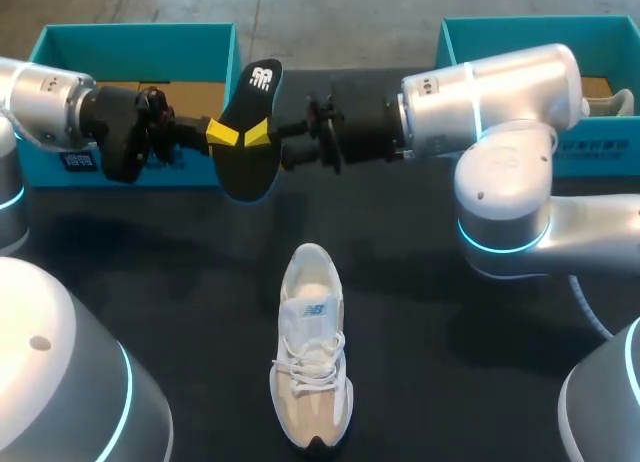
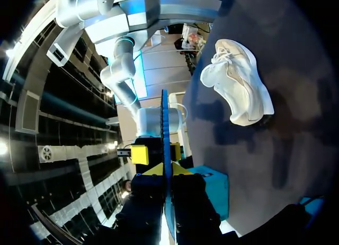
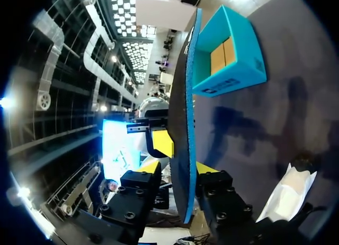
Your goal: Take the shoe out of the shoebox, open the shoe tongue, remove and reinsert the insole, then place the shoe into the shoebox
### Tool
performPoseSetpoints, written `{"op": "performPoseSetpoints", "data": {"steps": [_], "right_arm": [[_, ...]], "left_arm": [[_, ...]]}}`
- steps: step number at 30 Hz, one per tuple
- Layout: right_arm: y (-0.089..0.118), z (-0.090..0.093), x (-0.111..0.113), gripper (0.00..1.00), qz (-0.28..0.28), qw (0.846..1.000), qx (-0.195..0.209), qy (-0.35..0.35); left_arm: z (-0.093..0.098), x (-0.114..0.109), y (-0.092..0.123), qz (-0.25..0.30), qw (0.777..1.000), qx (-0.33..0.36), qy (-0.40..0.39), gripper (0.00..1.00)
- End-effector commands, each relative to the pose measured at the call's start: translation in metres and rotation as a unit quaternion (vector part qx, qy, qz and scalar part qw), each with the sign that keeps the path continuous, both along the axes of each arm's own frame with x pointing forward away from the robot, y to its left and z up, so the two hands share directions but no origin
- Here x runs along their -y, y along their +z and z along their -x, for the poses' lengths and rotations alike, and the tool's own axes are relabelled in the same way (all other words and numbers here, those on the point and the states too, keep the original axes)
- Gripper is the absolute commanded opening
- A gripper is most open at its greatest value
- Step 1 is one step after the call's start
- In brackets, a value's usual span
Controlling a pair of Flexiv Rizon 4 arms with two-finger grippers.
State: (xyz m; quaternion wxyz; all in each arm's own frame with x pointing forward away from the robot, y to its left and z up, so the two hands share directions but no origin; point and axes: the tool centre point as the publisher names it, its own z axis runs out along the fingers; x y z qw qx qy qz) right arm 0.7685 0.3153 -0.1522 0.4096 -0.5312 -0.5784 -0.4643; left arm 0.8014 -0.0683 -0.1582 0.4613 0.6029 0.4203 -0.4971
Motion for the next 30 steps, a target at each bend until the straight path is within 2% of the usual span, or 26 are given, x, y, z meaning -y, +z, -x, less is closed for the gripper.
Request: {"op": "performPoseSetpoints", "data": {"steps": [1,10,17,22,23,26,30], "right_arm": [[0.0011,0.0005,-0.0042,0.34,0.002,1.0,0.001,-0.002],[0.0005,0.0005,-0.0034,0.18,0.0,1.0,0.001,-0.001],[0.001,0.0003,-0.0016,0.23,-0.004,1.0,0.003,-0.004],[0.0009,0.0003,0.0013,0.23,-0.007,1.0,0.004,-0.009],[0.001,0.0004,0.0013,0.19,-0.008,1.0,0.004,-0.01],[0.001,0.0005,0.0014,0.0,-0.009,1.0,0.003,-0.011],[0.0004,0.0006,0.0014,0.0,-0.011,1.0,0.003,-0.012]], "left_arm": [[-0.0002,0.0,-0.0006,0.001,1.0,0.001,0.0,0.0],[-0.0002,0.0,-0.0006,0.001,1.0,0.001,0.0,0.0],[-0.0002,0.0,-0.0006,0.001,1.0,0.001,0.0,0.0],[-0.0002,0.0,-0.0006,0.001,1.0,0.001,0.0,0.0],[-0.0002,0.0,-0.0006,0.001,1.0,0.001,0.0,0.0],[-0.0002,0.0,-0.0006,0.001,1.0,0.001,0.0,0.0],[-0.0002,0.0,-0.0006,0.001,1.0,0.001,0.0,0.0]]}}
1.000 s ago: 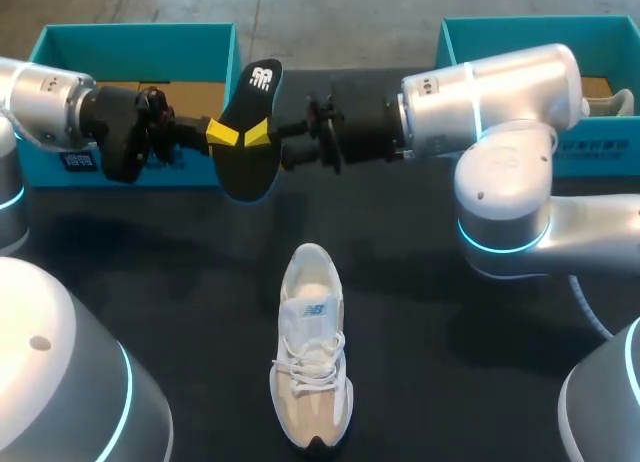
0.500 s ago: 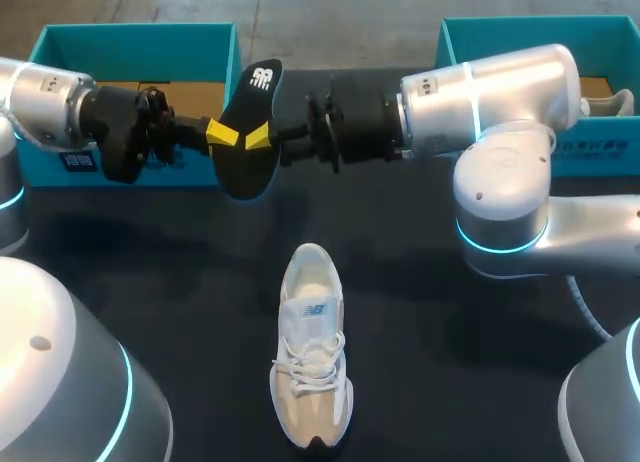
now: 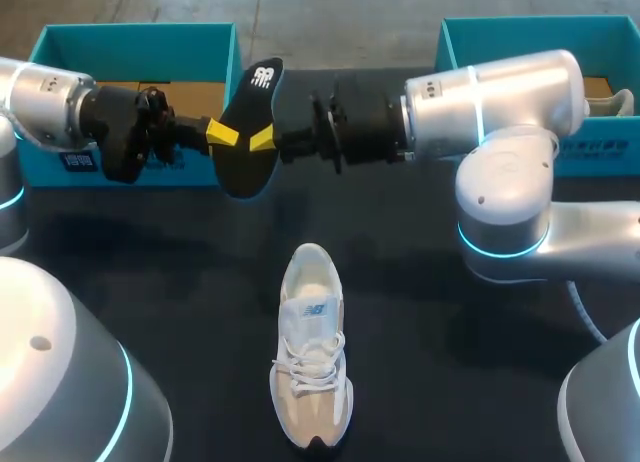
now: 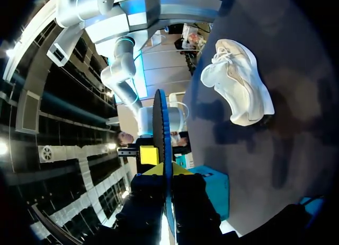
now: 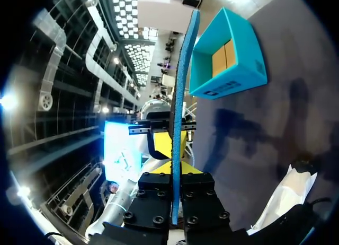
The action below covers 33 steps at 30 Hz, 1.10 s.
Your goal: Take the shoe out of the shoebox, open the shoe tongue, remove and reinsert the insole, then place the shoe into the shoebox
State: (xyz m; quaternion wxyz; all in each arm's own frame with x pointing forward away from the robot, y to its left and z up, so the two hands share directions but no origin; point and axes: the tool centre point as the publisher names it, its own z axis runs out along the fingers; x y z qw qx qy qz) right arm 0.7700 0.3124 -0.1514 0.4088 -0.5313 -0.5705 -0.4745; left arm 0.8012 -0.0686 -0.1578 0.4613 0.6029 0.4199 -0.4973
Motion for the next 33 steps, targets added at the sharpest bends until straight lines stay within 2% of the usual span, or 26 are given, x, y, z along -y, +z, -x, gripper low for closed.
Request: {"op": "performPoseSetpoints", "data": {"steps": [1,6,7,9,10,21,28,33], "right_arm": [[0.0,0.002,-0.002,0.0,-0.002,1.0,0.001,-0.003],[0.0,0.003,-0.002,0.0,-0.004,1.0,0.003,-0.002],[0.0,0.003,-0.002,0.0,-0.004,1.0,0.003,-0.001],[0.0,0.003,-0.002,0.0,-0.004,1.0,0.004,-0.001],[0.0,0.003,-0.002,0.0,-0.004,1.0,0.005,-0.001],[0.0,0.008,0.008,0.0,-0.003,0.999,0.031,-0.008],[-0.002,0.01,0.019,0.0,-0.016,0.997,0.072,-0.009],[-0.001,0.013,0.024,0.0,-0.019,0.994,0.11,0.0]], "left_arm": [[0.0,0.0,-0.001,0.001,1.0,0.001,0.0,0.0],[0.0,0.0,-0.001,0.0,1.0,0.001,0.0,0.0],[0.001,0.0,-0.001,-0.003,1.0,0.005,-0.001,0.11],[0.003,0.001,-0.001,-0.006,1.0,0.009,-0.002,0.56],[0.004,0.001,-0.001,-0.006,1.0,0.01,-0.002,1.0],[0.015,-0.01,0.009,-0.014,1.0,-0.003,0.001,1.0],[0.033,-0.026,0.005,-0.039,0.999,-0.026,0.01,1.0],[0.047,-0.042,-0.003,-0.058,0.995,-0.075,0.017,1.0]]}}
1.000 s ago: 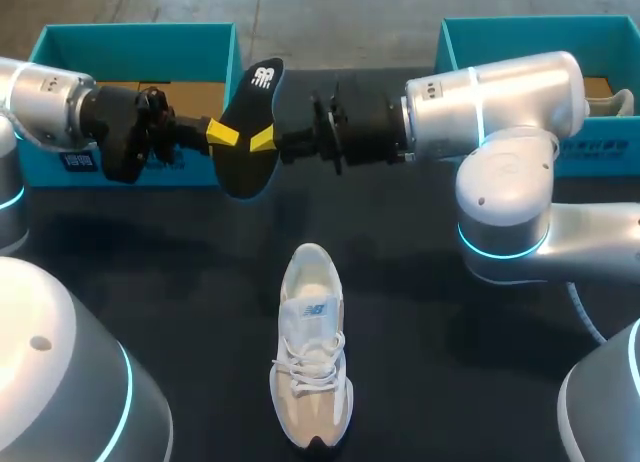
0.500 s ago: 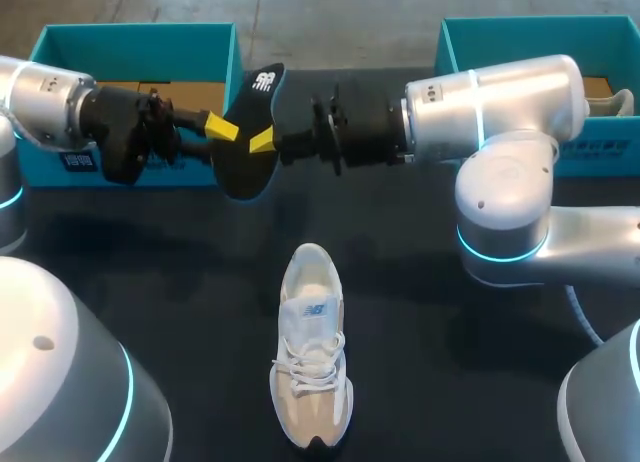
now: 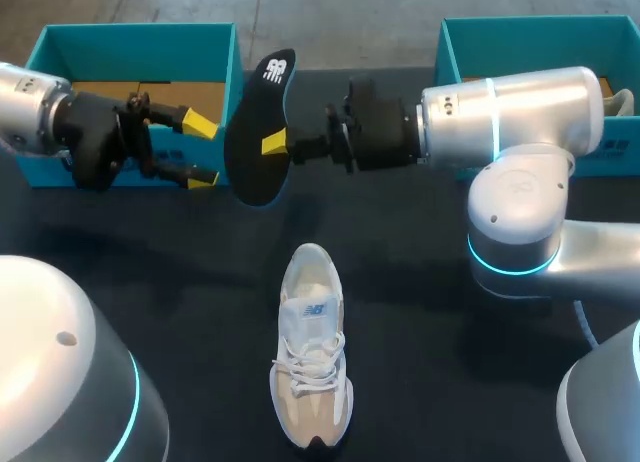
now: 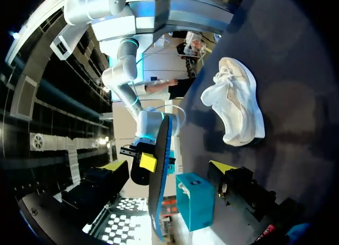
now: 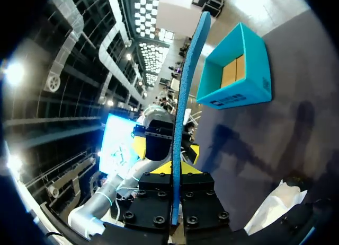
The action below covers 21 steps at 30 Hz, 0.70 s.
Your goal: Take the shoe out of the shoebox, open the shoe tongue, remove and reinsert the insole, then place the shoe into the shoebox
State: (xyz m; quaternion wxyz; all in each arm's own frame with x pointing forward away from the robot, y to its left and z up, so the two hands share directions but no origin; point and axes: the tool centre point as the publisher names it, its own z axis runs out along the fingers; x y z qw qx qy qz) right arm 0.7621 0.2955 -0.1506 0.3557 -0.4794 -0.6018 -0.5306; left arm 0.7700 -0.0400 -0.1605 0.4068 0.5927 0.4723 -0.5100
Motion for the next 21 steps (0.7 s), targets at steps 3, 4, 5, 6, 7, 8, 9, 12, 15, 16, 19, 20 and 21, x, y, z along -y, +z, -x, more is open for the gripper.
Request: {"op": "performPoseSetpoints", "data": {"steps": [3,4,5,6,7,8,9,12,15,16,19,20,21], "right_arm": [[-0.001,0.009,0.01,0.0,-0.008,0.999,0.042,0.014],[0.0,0.01,0.01,0.0,-0.007,0.999,0.049,0.016],[0.001,0.012,0.011,0.0,-0.004,0.998,0.058,0.018],[0.002,0.013,0.011,0.0,-0.002,0.998,0.064,0.021],[0.002,0.015,0.011,0.0,0.0,0.997,0.069,0.024],[0.002,0.016,0.011,0.0,0.01,0.997,0.071,0.028],[0.002,0.017,0.011,0.0,0.016,0.997,0.07,0.032],[0.002,0.017,0.011,0.0,0.016,0.997,0.07,0.032],[0.002,0.017,0.011,0.0,0.016,0.997,0.07,0.032],[0.002,0.017,0.011,0.0,0.016,0.997,0.07,0.032],[0.002,0.017,0.011,0.0,0.016,0.997,0.07,0.032],[0.002,0.017,0.011,0.0,0.016,0.997,0.07,0.032],[0.002,0.017,0.011,0.0,0.016,0.997,0.07,0.032]], "left_arm": [[0.021,-0.024,-0.003,-0.022,0.999,-0.039,0.025,1.0],[0.022,-0.026,-0.003,-0.024,0.998,-0.043,0.027,1.0],[0.024,-0.029,-0.003,-0.03,0.998,-0.047,0.032,1.0],[0.025,-0.031,-0.004,-0.033,0.997,-0.055,0.035,1.0],[0.026,-0.034,-0.004,-0.036,0.997,-0.066,0.037,1.0],[0.028,-0.036,-0.004,-0.047,0.996,-0.071,0.039,1.0],[0.029,-0.039,-0.006,-0.066,0.994,-0.072,0.039,1.0],[0.029,-0.039,-0.006,-0.066,0.994,-0.072,0.039,1.0],[0.029,-0.039,-0.006,-0.066,0.994,-0.072,0.039,1.0],[0.029,-0.039,-0.006,-0.066,0.994,-0.072,0.039,1.0],[0.029,-0.039,-0.006,-0.066,0.994,-0.072,0.039,1.0],[0.029,-0.039,-0.006,-0.066,0.994,-0.072,0.039,1.0],[0.029,-0.039,-0.006,-0.066,0.994,-0.072,0.039,1.0]]}}
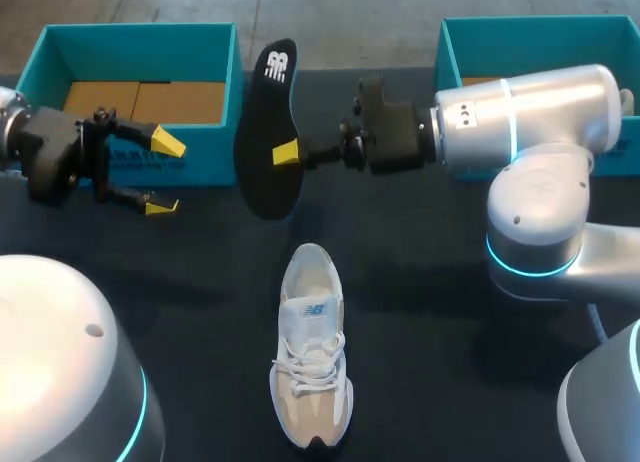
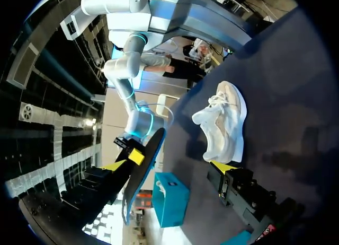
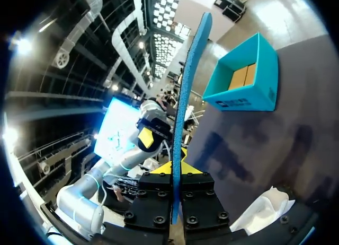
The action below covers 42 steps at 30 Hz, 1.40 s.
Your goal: Take the shoe out of the shoebox, open the shoe tongue, remove and reinsert the insole, then place the shoe into the shoebox
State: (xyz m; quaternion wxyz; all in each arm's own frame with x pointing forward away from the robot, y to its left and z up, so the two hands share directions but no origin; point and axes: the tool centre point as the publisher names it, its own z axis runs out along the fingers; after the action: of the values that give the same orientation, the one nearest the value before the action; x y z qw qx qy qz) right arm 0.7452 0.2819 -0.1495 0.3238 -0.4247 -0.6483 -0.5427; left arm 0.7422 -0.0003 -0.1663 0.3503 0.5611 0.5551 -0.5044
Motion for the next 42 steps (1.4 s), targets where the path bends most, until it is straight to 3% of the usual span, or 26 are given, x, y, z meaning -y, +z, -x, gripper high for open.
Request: {"op": "performPoseSetpoints", "data": {"steps": [1,11,22,31,42], "right_arm": [[0.001,0.0,-0.003,0.0,0.003,1.0,0.0,-0.002],[-0.004,0.007,0.005,0.0,0.013,1.0,0.013,0.019],[-0.003,0.025,0.024,0.0,0.017,0.994,0.075,0.073],[-0.018,0.023,0.031,0.0,0.019,0.987,0.132,0.087],[-0.037,0.02,0.041,0.0,0.009,0.981,0.186,0.058]], "left_arm": [[0.002,0.0,0.0,-0.001,1.0,0.001,0.001,1.0],[0.006,0.008,-0.003,-0.013,1.0,-0.003,0.01,1.0],[0.028,0.007,-0.018,-0.042,0.993,-0.098,0.046,1.0],[0.042,-0.003,-0.04,-0.073,0.98,-0.17,0.078,1.0],[0.048,0.001,-0.057,-0.113,0.961,-0.234,0.1,1.0]]}}
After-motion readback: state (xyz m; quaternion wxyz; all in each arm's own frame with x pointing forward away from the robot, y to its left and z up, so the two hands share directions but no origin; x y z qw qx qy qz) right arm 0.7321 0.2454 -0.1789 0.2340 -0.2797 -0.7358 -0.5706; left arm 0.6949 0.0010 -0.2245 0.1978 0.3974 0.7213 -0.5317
